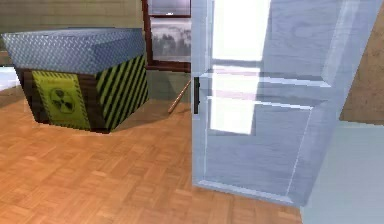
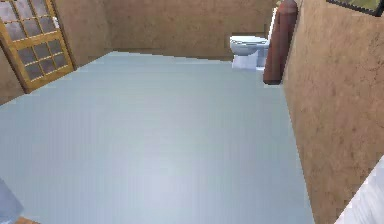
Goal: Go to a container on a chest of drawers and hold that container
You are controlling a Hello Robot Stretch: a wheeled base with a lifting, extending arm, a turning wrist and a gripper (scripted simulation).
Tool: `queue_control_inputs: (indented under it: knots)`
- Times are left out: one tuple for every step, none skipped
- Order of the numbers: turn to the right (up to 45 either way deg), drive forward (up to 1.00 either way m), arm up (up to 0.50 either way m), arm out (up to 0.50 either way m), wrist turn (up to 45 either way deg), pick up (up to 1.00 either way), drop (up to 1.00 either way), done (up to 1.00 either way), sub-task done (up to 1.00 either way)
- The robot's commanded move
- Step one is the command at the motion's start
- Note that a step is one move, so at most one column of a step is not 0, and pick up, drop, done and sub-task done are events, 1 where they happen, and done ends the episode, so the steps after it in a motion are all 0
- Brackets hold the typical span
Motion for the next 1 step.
queue_control_inputs:
  knots:
    - [15.0,0.0,0.0,0.0,0.0,0.0,0.0,0.0,0.0]
